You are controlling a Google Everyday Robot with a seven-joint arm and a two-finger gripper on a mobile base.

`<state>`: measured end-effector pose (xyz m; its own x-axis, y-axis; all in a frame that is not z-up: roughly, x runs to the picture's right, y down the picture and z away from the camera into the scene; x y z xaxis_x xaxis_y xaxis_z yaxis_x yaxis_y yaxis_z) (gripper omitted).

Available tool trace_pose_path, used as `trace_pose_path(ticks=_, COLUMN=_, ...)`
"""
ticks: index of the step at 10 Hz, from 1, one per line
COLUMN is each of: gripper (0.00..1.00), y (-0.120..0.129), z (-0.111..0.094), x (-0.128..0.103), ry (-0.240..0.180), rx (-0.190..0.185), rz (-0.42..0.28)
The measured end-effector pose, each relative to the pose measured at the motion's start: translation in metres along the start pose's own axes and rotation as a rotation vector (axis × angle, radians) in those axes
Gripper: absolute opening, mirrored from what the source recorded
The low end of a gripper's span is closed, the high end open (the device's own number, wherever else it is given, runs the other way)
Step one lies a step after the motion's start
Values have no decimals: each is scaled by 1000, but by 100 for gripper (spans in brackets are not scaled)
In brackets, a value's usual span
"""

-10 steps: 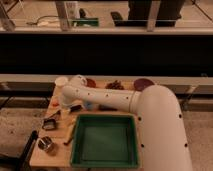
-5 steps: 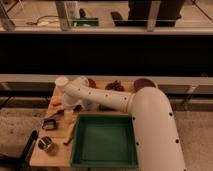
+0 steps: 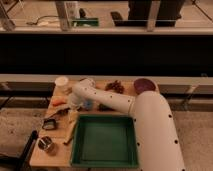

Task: Wipe purple bowl with brush

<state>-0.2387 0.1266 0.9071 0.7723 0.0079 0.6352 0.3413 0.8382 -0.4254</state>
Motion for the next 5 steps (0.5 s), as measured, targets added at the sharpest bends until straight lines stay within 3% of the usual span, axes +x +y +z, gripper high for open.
trace_pose_path(ticks=2, gripper=70, y=-2, z=2, x=3, ry=-14, rx=-13, rz=11)
trace_pose_path(ticks=5, gripper=40, y=-6, z=1, x=-1, ry=-32, rx=-52, rz=24)
